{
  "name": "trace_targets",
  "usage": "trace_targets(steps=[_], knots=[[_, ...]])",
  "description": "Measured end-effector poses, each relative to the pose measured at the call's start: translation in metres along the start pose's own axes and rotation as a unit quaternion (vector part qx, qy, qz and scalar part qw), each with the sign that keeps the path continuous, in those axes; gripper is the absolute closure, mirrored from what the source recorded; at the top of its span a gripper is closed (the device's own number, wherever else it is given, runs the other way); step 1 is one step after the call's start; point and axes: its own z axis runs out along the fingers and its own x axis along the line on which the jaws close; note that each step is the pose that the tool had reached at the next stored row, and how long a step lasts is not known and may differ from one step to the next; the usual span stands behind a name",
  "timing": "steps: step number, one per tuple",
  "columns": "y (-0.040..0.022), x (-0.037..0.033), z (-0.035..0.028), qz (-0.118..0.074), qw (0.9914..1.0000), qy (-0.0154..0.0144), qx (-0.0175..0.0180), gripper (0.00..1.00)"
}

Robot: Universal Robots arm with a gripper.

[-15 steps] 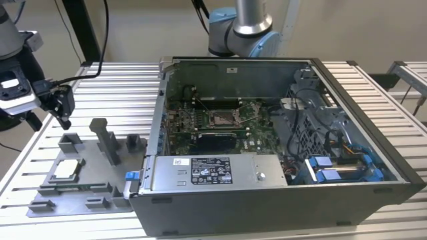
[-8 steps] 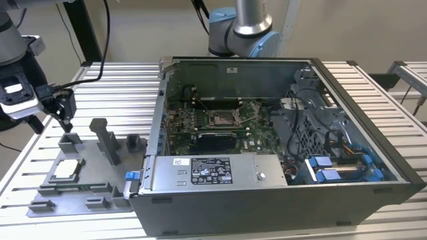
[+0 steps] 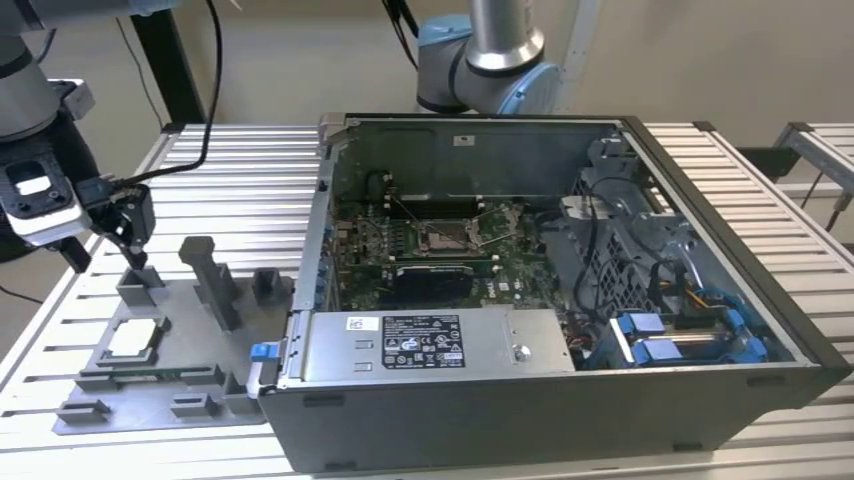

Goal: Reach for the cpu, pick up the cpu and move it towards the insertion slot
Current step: 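Pick up the cpu and move it towards the insertion slot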

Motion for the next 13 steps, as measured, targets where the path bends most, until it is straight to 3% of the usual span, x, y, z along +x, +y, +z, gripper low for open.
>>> trace_targets(steps=[13], knots=[[-0.0002,0.0012,0.0038,0.0,1.0,0.0001,0.0,0.0]])
